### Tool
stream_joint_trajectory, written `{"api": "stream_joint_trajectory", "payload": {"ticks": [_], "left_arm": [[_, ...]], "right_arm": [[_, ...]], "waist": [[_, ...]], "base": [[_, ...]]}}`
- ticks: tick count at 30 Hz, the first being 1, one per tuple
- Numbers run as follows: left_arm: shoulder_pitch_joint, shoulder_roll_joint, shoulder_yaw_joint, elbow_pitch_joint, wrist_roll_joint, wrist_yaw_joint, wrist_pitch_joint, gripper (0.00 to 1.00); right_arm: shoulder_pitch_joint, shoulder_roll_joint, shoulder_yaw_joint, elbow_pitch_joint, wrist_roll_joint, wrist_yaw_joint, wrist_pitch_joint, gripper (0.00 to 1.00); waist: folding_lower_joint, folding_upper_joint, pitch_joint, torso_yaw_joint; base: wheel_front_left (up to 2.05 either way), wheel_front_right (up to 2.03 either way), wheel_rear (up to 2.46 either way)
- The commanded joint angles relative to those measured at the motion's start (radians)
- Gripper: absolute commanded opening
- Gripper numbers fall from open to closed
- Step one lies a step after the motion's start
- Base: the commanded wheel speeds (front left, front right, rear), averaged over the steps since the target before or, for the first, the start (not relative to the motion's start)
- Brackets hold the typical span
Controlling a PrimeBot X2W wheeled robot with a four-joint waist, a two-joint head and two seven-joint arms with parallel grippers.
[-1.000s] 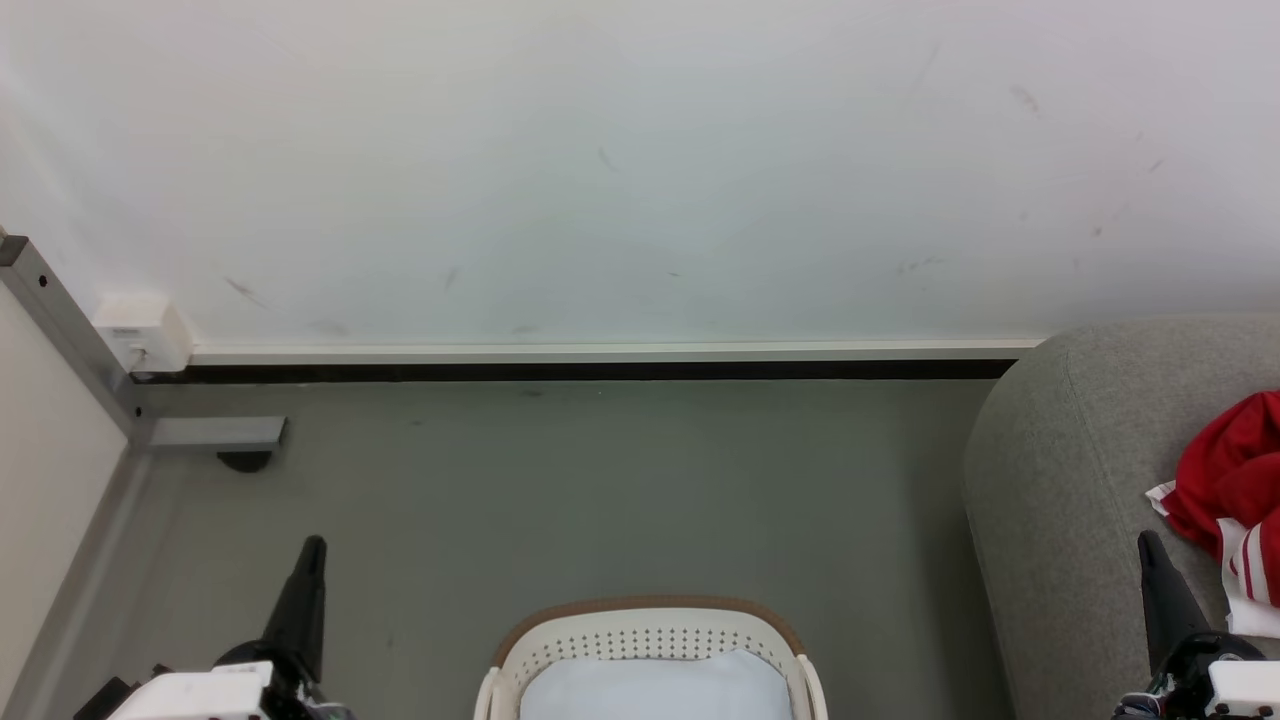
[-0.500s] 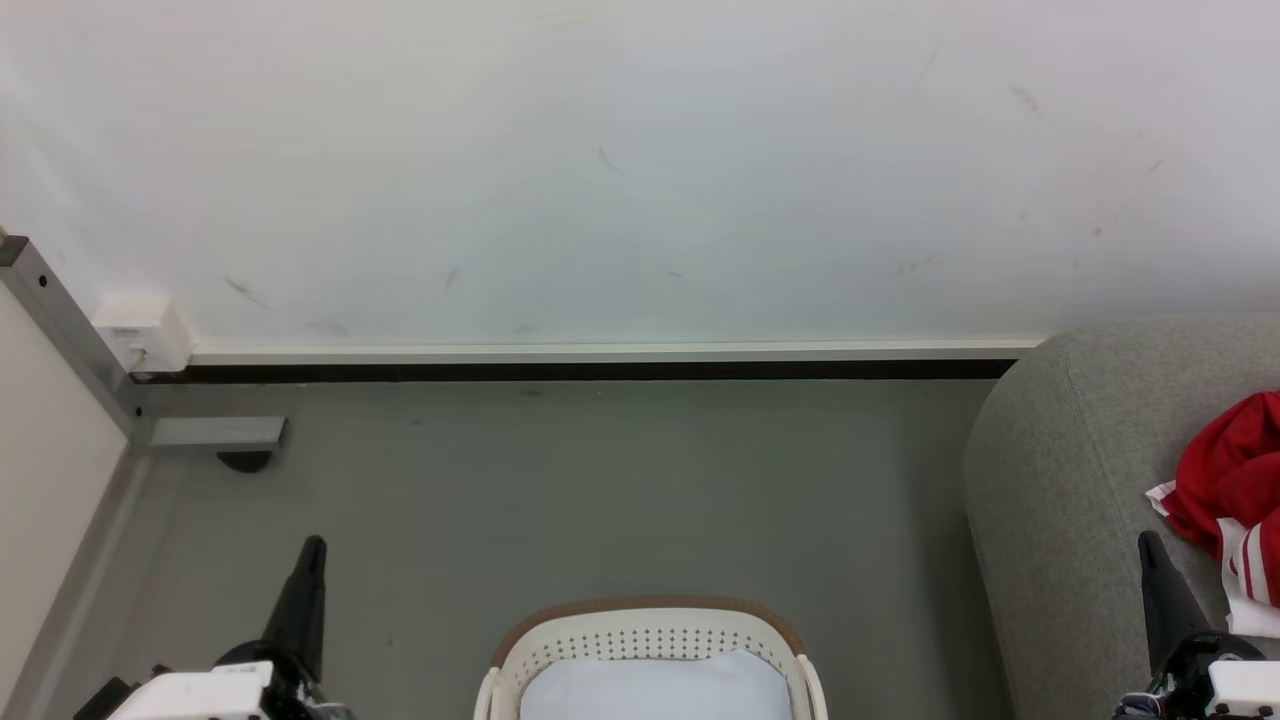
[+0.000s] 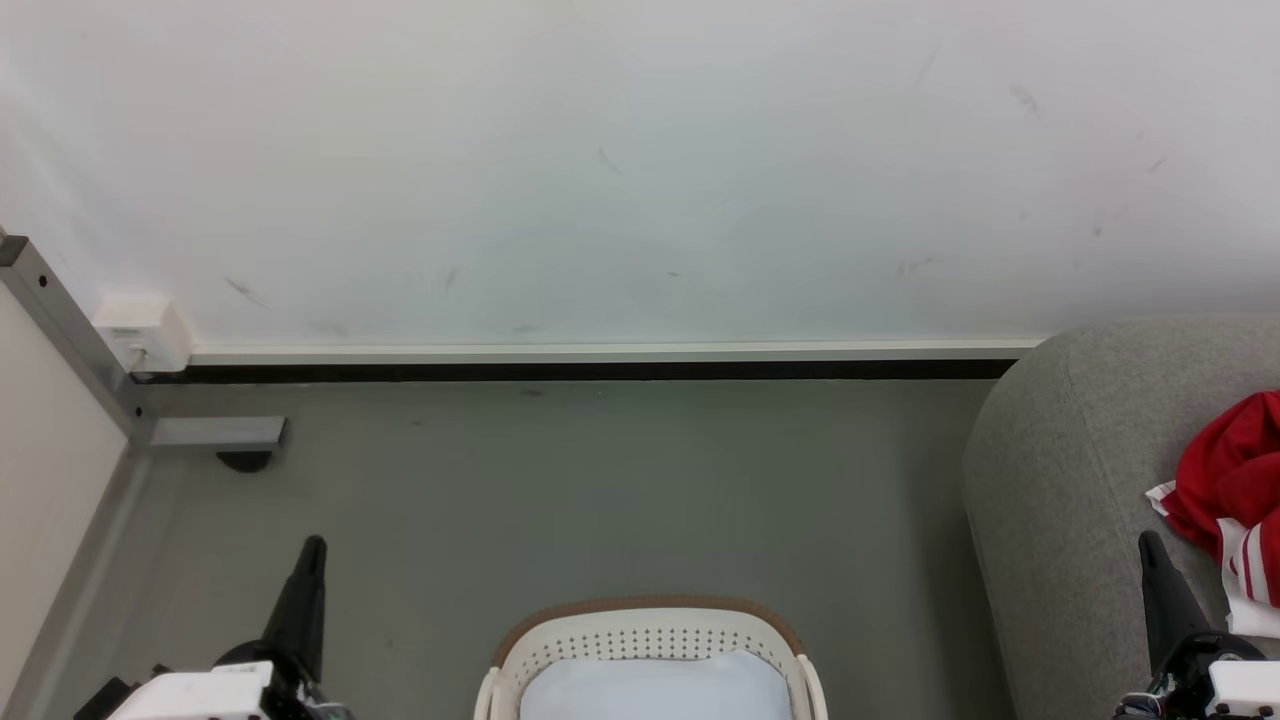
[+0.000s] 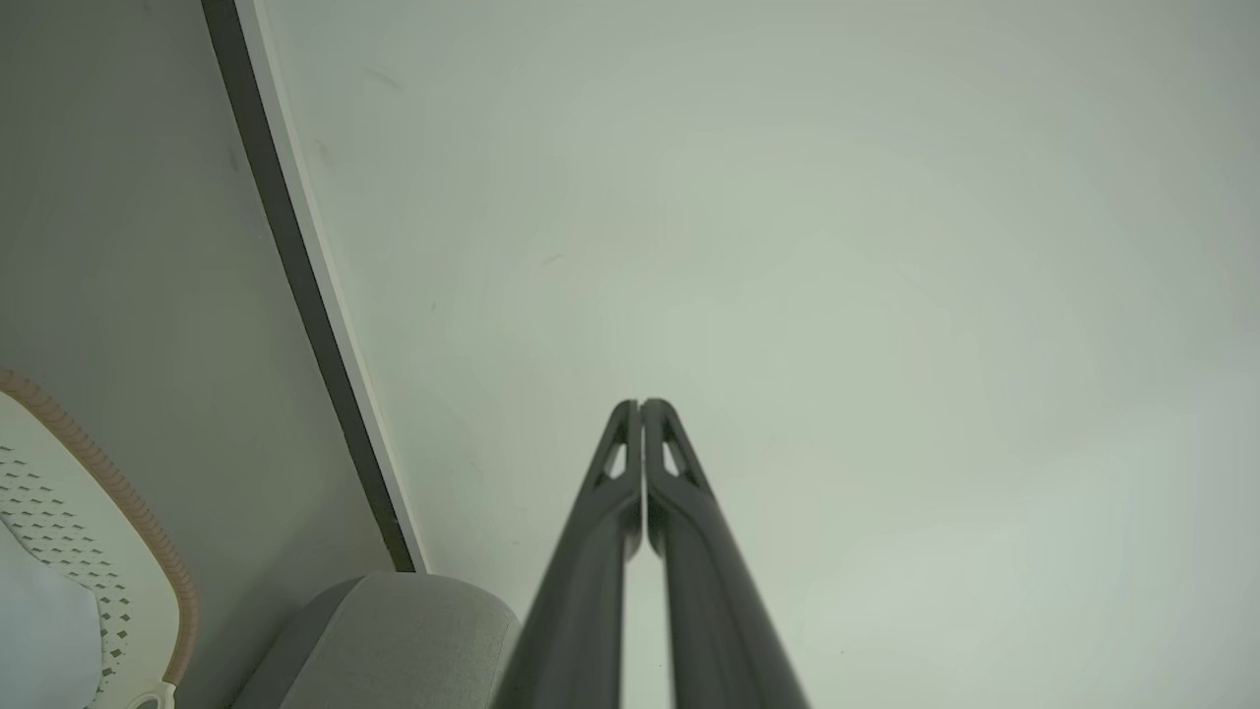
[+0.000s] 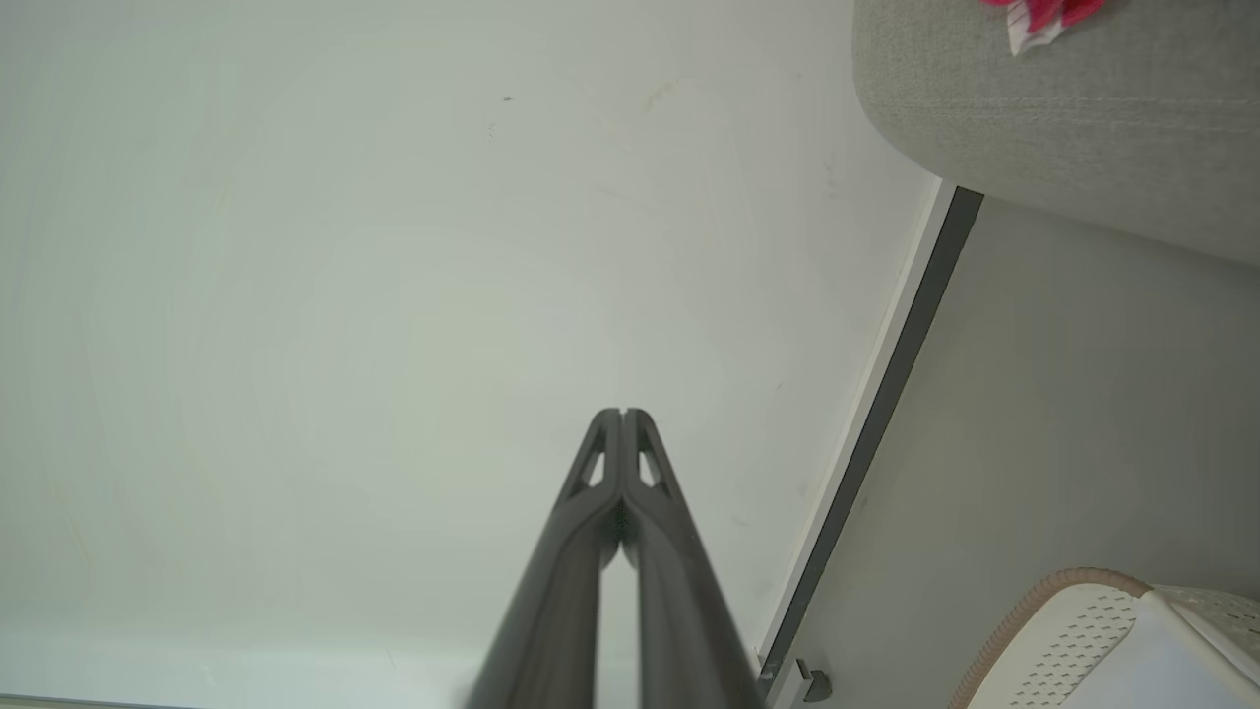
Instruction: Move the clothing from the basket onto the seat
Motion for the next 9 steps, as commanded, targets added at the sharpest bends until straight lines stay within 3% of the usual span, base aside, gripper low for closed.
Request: {"api": "stream_joint_trajectory", "payload": {"ticks": [1, 9], "left_arm": [[-0.009, 0.002, 0.002, -0.003, -0.014, -0.004, 0.004, 0.00], [-0.009, 0.002, 0.002, -0.003, -0.014, -0.004, 0.003, 0.00]], "right_arm": [[-0.013, 0.001, -0.003, 0.003, -0.005, -0.002, 0.006, 0.00], [-0.014, 0.002, -0.004, 0.003, -0.005, -0.002, 0.007, 0.00]], "waist": [[0.0000, -0.0001, 0.000, 0.000], [0.0000, -0.0001, 0.000, 0.000]], "base": [[0.00, 0.00, 0.00], [0.00, 0.00, 0.00]]}}
